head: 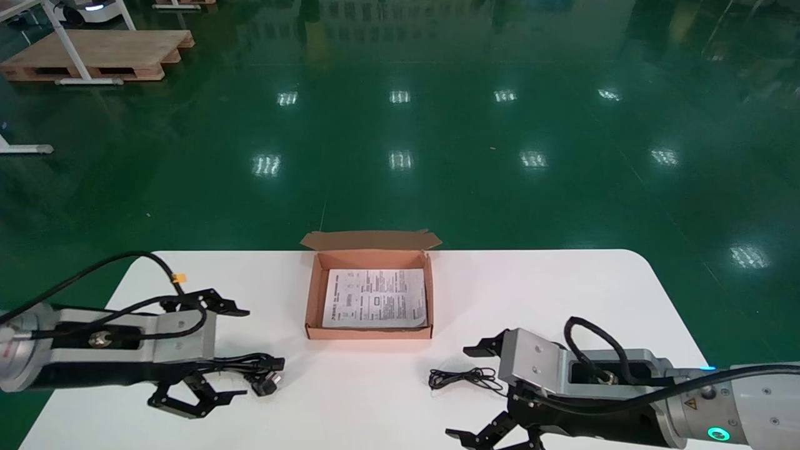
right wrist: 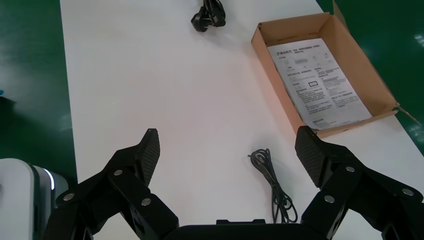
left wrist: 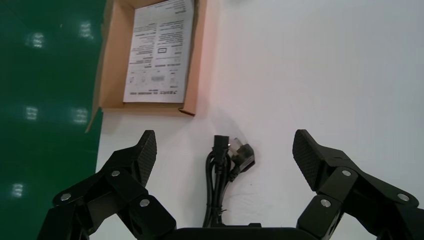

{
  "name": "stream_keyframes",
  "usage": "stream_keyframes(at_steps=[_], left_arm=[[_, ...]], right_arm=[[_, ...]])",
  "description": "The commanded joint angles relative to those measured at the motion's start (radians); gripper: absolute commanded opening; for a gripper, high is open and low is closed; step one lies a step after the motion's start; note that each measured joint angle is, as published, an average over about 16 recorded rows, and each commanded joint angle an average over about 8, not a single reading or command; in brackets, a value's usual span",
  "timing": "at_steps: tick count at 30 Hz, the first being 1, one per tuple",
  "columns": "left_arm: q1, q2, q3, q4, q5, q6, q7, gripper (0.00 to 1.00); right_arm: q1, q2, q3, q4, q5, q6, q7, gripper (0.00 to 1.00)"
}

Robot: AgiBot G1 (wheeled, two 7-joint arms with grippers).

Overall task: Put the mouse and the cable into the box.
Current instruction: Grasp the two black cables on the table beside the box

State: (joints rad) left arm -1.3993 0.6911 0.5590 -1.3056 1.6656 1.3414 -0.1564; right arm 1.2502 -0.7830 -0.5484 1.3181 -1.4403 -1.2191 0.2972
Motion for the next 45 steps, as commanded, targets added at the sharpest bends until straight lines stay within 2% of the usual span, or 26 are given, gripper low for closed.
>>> stream_keyframes(at_steps=[1,4,8,12,17,32,41,45], left_arm=[[0.000,0.002,-0.004,0.000,-0.005,0.003,-0.001,1.00],[0.007,0.003,0.007,0.005,0.031,-0.002,0.003,1.00],[0.031,0.039,0.050,0.051,0.169,-0.072,-0.010,1.00],[0.058,0.111,0.099,0.160,0.331,-0.176,-0.032,1.00],[0.051,0.191,0.132,0.315,0.430,-0.264,-0.018,1.00],[-0.002,0.323,0.139,0.601,0.419,-0.376,0.131,1.00],[-0.045,0.358,0.133,0.697,0.391,-0.381,0.202,1.00],[-0.061,0.366,0.133,0.727,0.386,-0.376,0.223,1.00]], right_arm=[[0.000,0.001,0.001,0.000,-0.003,0.000,-0.002,1.00],[-0.003,0.003,0.004,-0.003,0.002,-0.006,-0.004,1.00],[0.005,-0.014,-0.011,-0.008,-0.027,0.002,0.012,1.00],[0.020,-0.034,-0.025,-0.006,-0.065,0.015,0.048,1.00],[0.026,-0.038,-0.036,0.008,-0.093,0.020,0.093,1.00],[0.028,-0.027,-0.037,0.018,-0.105,0.020,0.122,1.00],[0.025,-0.036,-0.041,0.019,-0.112,0.025,0.117,1.00],[0.023,-0.049,-0.054,0.018,-0.148,0.040,0.109,1.00]])
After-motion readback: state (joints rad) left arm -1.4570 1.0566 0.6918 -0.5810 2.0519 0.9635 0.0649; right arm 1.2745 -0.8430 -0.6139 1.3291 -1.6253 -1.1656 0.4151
